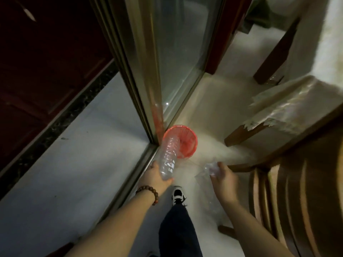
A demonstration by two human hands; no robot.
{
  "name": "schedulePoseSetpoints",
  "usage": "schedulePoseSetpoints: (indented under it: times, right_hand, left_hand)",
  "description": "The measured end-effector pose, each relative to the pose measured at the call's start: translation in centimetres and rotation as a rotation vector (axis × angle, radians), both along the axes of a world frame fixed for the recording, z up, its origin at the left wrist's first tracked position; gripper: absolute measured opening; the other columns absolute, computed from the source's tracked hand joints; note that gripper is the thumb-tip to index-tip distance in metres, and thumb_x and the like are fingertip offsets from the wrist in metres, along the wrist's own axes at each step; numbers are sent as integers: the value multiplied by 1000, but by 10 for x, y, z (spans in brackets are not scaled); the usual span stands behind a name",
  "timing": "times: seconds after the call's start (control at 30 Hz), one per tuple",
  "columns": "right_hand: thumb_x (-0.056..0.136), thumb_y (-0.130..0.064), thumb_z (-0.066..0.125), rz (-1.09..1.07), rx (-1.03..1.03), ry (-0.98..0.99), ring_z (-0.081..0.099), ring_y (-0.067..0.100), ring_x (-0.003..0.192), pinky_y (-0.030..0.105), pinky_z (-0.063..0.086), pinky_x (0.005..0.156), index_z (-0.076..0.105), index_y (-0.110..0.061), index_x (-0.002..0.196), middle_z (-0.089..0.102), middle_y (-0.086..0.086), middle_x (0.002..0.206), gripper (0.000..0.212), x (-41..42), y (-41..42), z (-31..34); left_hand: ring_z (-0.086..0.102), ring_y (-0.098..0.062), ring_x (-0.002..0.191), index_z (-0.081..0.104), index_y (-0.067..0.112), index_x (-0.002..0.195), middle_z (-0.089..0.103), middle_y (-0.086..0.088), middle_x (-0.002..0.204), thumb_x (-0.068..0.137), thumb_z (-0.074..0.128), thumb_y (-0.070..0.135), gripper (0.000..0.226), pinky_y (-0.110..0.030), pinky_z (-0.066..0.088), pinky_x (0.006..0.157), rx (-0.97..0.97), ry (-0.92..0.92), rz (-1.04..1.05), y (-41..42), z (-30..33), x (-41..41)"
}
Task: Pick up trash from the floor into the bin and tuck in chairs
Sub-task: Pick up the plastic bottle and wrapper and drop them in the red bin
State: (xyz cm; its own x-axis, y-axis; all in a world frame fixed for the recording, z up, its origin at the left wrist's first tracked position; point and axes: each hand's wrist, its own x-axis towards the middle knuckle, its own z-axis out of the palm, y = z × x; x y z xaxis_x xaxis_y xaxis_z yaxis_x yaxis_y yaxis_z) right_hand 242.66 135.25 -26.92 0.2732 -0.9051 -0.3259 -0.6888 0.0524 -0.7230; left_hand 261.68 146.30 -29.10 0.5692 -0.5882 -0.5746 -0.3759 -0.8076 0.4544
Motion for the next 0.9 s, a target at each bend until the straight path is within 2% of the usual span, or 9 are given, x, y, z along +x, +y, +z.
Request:
schedulePoseSetpoints:
  times: [0.07,0.17,0.23,0.3,0.37,0.47,0.63,0.73,0.9]
  right_hand:
    - [91,-37,52,-32,0,-34,61,15,72,43,53,68,56,-27,86,63,-2,76,12,15,-29,-36]
    - [91,-41,49,0,-27,40,59,13,72,33,47,65,52,-31,88,59,-8,75,11,31,-71,-89]
    - [91,-34,52,29,-14,91,58,15,71,29,42,64,52,-28,91,57,-10,74,6,36,-95,-129]
    - [89,-29,55,58,-31,174,57,19,70,30,43,64,52,-26,93,55,-9,73,6,39,-112,-166]
    - [89,-29,55,68,-22,211,58,22,71,32,46,64,51,-26,92,53,-9,71,6,43,-122,-198]
    - [89,-25,58,2,-30,204,60,24,69,38,52,66,57,-17,95,57,-2,72,9,51,-127,-233]
    - [91,-31,53,-7,-5,152,61,22,70,39,52,66,60,-13,99,63,3,75,21,76,-131,-250]
    - [90,-34,52,20,-1,122,59,20,72,36,50,66,58,-15,102,64,2,80,23,99,-139,-253]
    - [86,-21,56,117,-7,191,63,23,81,35,53,72,52,-21,120,66,2,93,34,145,-161,-281]
  left_hand:
    - [62,-19,85,42,26,120,63,0,106,63,76,53,72,-30,52,69,34,35,12,-36,-42,17]
    - [63,-18,86,46,28,122,65,3,101,50,78,58,84,-33,55,73,60,134,76,-84,-111,40]
    - [64,-15,86,51,30,116,65,8,98,38,77,61,88,-34,57,75,86,180,85,-110,-164,53]
    - [65,-13,85,55,33,113,67,11,94,28,73,65,92,-35,58,74,103,200,79,-128,-214,64]
    - [65,-14,88,56,33,114,69,10,95,29,78,61,91,-36,57,76,106,214,75,-142,-244,68]
    - [63,-20,92,48,28,124,68,1,101,51,85,51,85,-35,55,79,128,205,51,-155,-264,69]
    - [58,-28,104,29,30,141,49,-7,127,66,72,59,91,-36,52,76,130,66,16,-159,-269,78]
    - [55,-28,109,32,28,140,46,-6,132,79,59,59,74,-42,52,85,46,-37,-13,-156,-259,87]
    - [52,-22,113,32,24,142,44,-2,136,87,54,49,64,-29,44,81,-17,-105,-48,-150,-245,92]
